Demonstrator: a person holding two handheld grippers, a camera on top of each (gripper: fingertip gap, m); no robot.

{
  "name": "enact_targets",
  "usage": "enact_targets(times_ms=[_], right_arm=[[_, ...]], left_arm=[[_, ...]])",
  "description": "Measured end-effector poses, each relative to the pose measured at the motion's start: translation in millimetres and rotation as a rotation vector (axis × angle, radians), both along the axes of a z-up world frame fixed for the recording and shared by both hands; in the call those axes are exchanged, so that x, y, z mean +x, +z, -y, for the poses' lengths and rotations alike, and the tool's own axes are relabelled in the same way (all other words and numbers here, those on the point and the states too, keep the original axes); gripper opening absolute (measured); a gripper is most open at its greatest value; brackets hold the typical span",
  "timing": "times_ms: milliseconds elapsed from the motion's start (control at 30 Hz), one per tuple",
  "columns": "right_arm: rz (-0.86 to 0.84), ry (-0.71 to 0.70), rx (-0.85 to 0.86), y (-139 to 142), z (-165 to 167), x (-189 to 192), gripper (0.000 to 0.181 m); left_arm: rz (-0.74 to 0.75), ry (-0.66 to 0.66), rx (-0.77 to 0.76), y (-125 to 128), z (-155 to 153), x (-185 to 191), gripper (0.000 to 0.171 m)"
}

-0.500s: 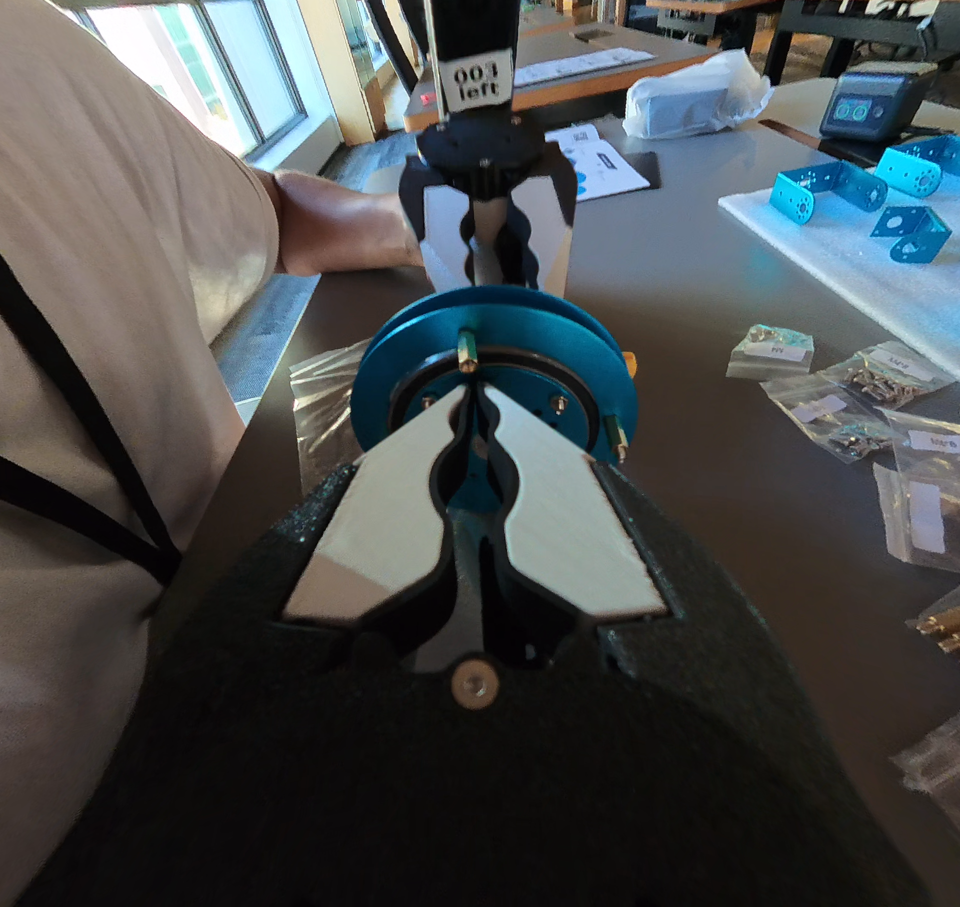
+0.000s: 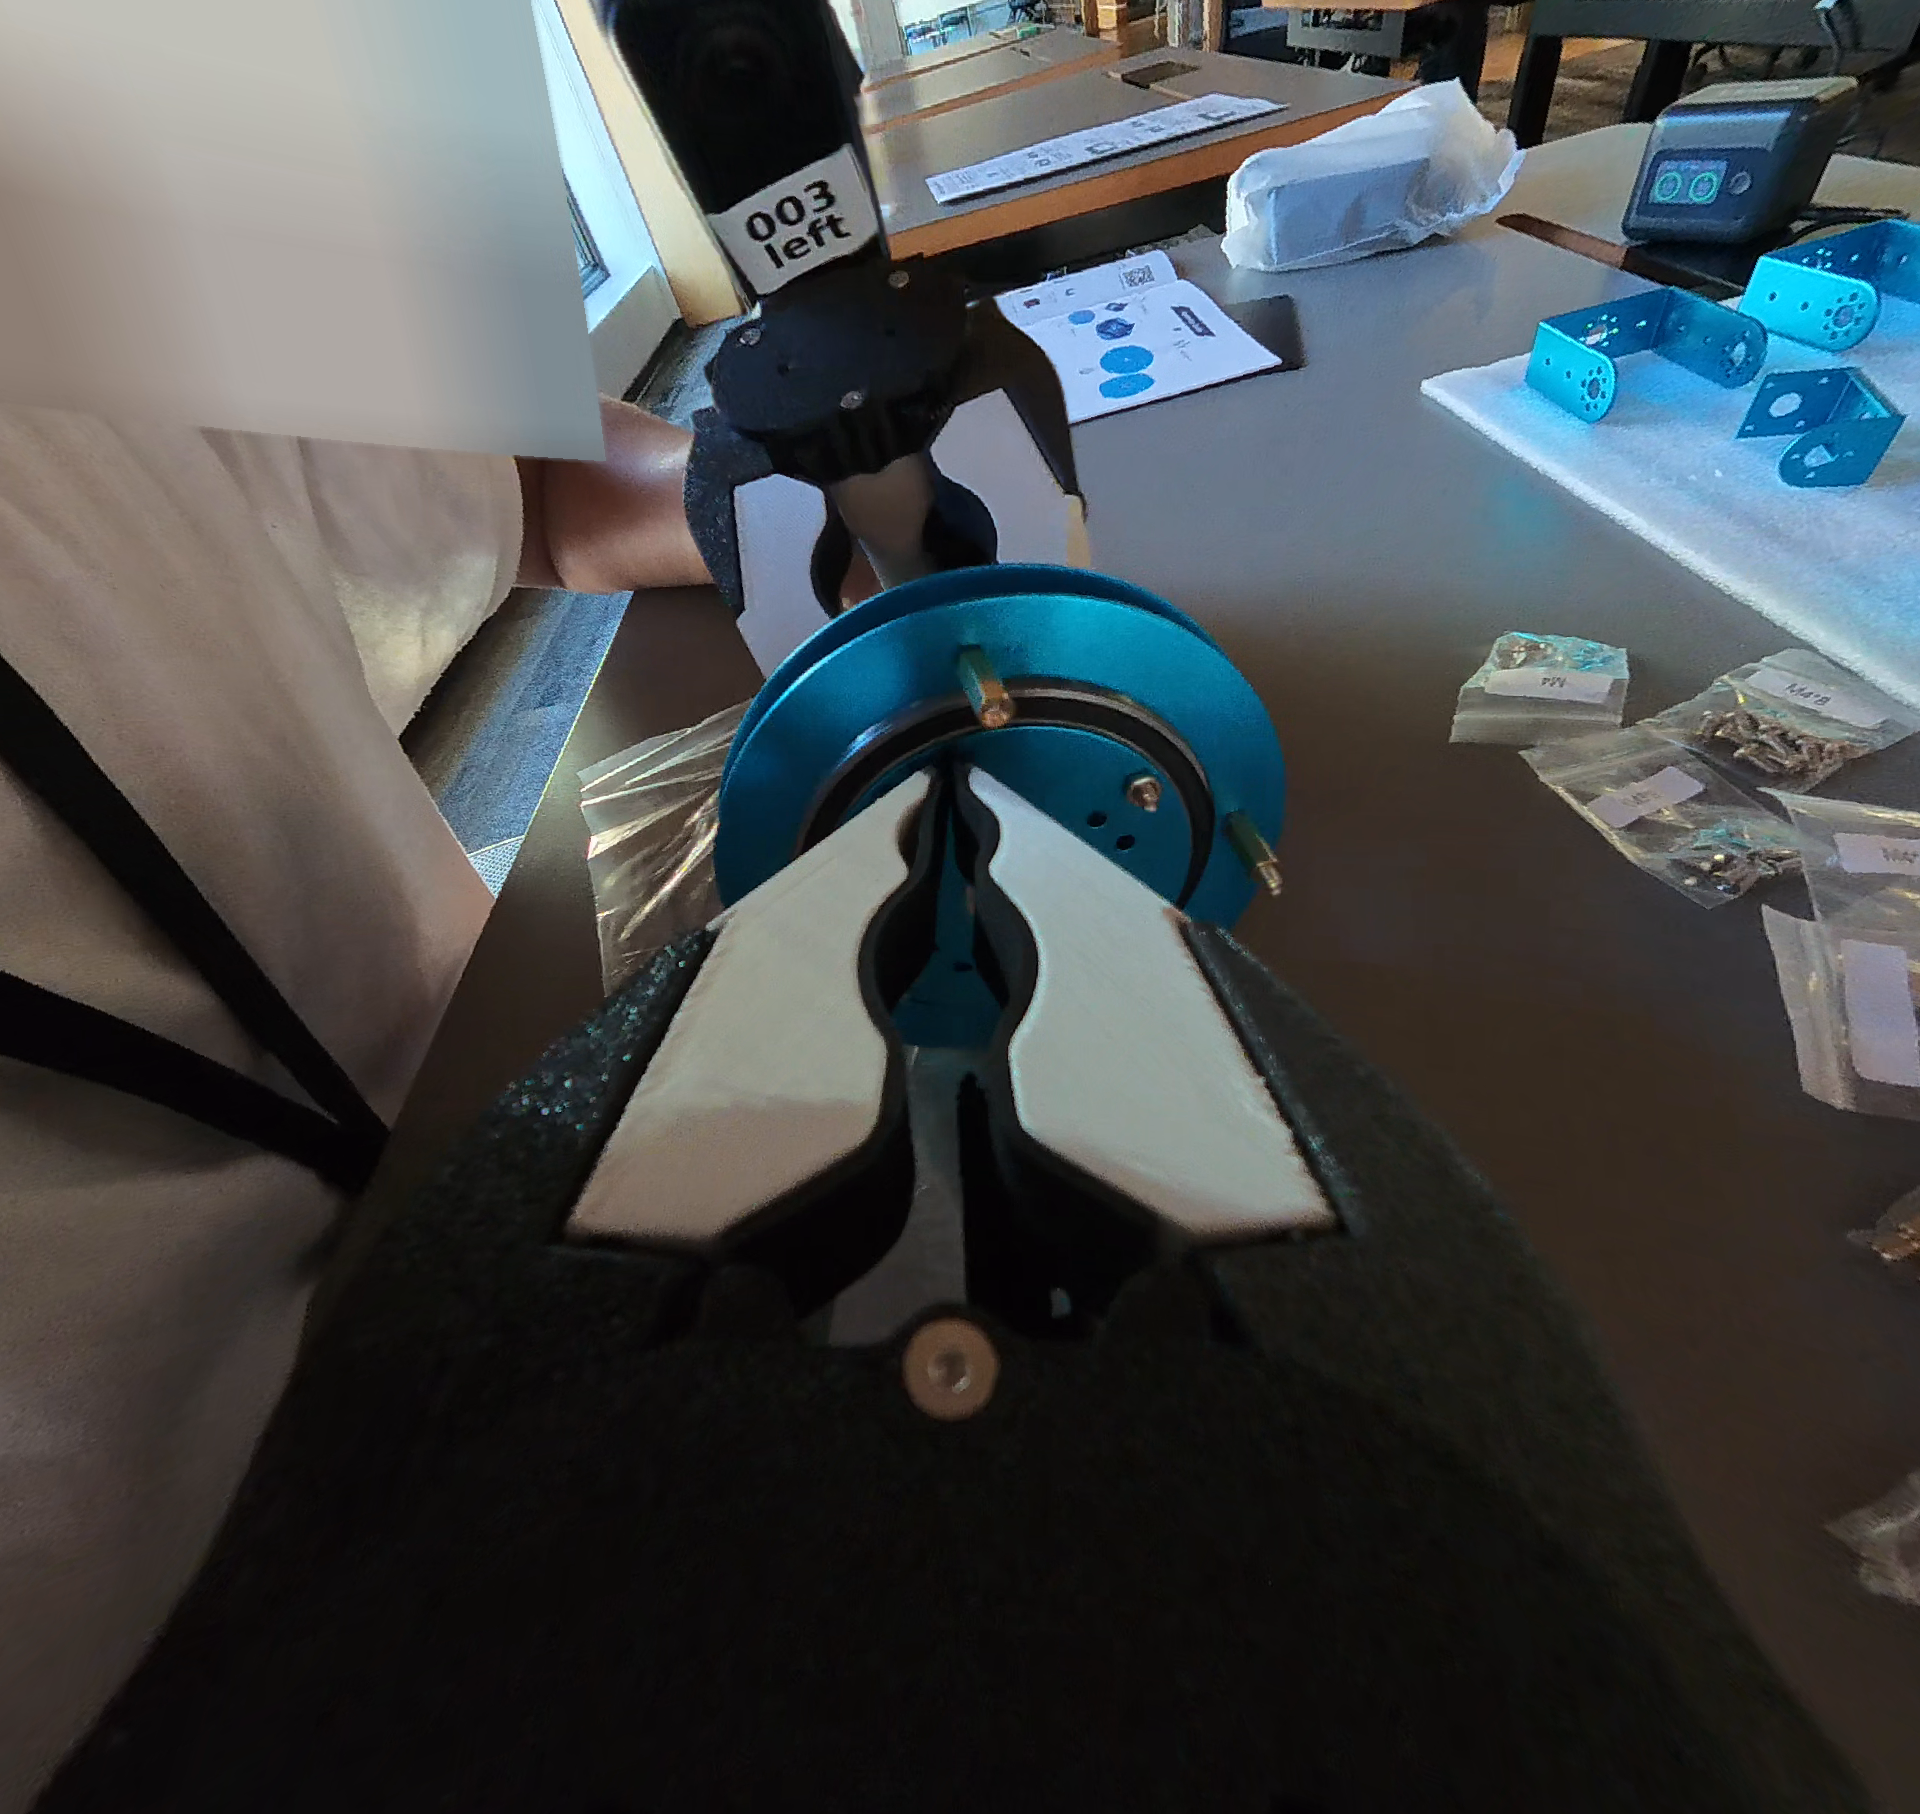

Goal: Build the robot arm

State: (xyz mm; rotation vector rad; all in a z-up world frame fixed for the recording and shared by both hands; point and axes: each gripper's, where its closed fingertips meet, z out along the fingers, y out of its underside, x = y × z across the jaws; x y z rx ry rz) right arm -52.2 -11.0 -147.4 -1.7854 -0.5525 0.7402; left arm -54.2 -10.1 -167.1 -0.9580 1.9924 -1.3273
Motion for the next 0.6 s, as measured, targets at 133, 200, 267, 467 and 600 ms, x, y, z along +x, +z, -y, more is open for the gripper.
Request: enact_targets(times_ms=[133, 200, 267, 467, 600], right_arm=[[0.003, 0.009, -0.004, 0, 1, 0, 0.0], [0.009, 0.011, -0.009, -1, 1, 1, 0.0], [0.009, 0.009, -0.009, -1, 1, 1, 0.0], [0.018, 0.018, -0.007, -1, 4, 1, 0.0], [0.039, 0.013, -0.001, -1, 4, 1, 0.0]], left_arm=[[0.014, 0.005, 0.032, 1, 1, -1, 0.047], [0.033, 0.003, 0.02, 7, 1, -2, 0.045], [0.034, -0.001, 0.018, 9, 0, -4, 0.045], [0.052, -0.007, 0.012, 13, 1, -5, 0.044], [0.076, -0.011, 0.0, 17, 5, -5, 0.033]])
